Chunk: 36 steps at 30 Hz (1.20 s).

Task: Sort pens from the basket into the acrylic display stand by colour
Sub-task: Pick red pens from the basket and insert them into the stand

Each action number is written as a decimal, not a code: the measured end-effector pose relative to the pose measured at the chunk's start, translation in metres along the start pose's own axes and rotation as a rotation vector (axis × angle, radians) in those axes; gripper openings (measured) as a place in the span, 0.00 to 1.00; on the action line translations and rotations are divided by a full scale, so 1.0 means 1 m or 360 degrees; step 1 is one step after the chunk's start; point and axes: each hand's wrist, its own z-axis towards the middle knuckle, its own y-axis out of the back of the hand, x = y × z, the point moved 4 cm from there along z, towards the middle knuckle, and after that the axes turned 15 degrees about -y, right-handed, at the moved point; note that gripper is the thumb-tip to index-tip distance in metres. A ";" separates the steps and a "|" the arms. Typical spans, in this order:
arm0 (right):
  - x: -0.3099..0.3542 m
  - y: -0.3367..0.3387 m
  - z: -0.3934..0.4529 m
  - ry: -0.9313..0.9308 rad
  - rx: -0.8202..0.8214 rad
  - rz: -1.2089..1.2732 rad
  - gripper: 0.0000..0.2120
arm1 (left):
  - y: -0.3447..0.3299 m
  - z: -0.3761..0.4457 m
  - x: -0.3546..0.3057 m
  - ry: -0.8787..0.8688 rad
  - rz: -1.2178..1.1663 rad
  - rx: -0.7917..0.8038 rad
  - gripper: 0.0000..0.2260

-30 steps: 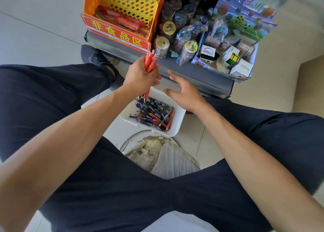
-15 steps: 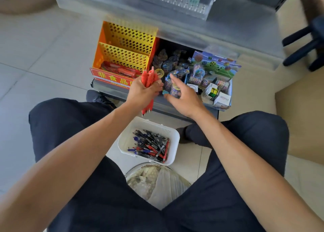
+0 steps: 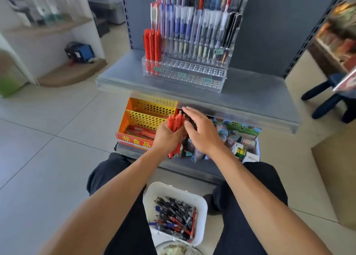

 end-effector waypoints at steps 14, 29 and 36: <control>0.003 0.007 0.029 0.0057 -0.0172 0.0172 0.10 | 0.000 0.022 -0.008 0.0003 -0.0085 0.0104 0.11; 0.012 0.004 0.038 0.0072 -0.0215 0.0179 0.10 | 0.007 0.038 -0.004 -0.0046 -0.0194 0.0124 0.09; 0.024 0.015 0.034 0.0031 -0.0180 0.0419 0.09 | 0.010 0.033 -0.027 -0.0125 -0.0431 0.0226 0.07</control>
